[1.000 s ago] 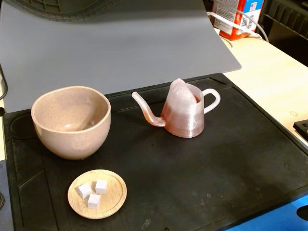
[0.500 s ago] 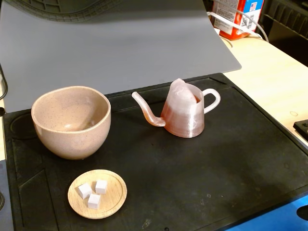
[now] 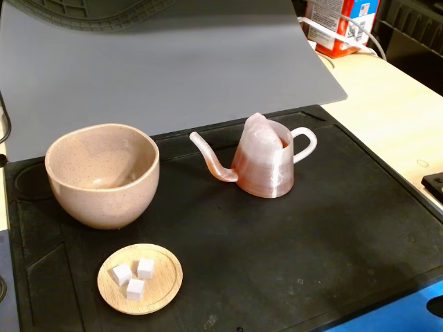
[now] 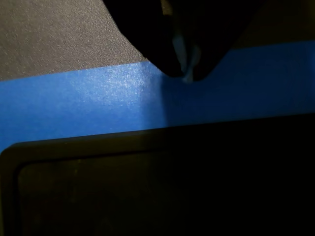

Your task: Pick up a kettle and pour liquid into a cup.

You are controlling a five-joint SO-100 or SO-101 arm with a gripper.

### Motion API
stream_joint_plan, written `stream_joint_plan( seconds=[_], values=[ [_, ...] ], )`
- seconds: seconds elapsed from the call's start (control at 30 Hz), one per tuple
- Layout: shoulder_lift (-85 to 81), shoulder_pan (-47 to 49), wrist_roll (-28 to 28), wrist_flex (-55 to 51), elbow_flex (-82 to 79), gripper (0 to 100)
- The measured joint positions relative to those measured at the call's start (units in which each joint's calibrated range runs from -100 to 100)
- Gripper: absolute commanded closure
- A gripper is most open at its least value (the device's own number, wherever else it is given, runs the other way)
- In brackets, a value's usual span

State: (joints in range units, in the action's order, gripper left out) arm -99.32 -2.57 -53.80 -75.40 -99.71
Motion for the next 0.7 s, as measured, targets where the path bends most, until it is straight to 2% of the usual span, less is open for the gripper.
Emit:
stream_joint_plan(
  seconds=[0.4, 0.47, 0.57, 0.63, 0.67, 0.7],
  values=[
    [0.1, 0.2, 0.0, 1.2, 0.0, 99],
    [1.2, 0.2, 0.0, 6.5, 0.0, 99],
    [11.8, 3.1, 0.1, 22.8, -0.1, 99],
    [14.8, 2.4, 0.1, 28.9, -0.1, 99],
    [16.9, 2.5, 0.1, 37.5, -0.1, 99],
    [17.8, 2.5, 0.1, 39.1, -0.1, 99]
  ],
)
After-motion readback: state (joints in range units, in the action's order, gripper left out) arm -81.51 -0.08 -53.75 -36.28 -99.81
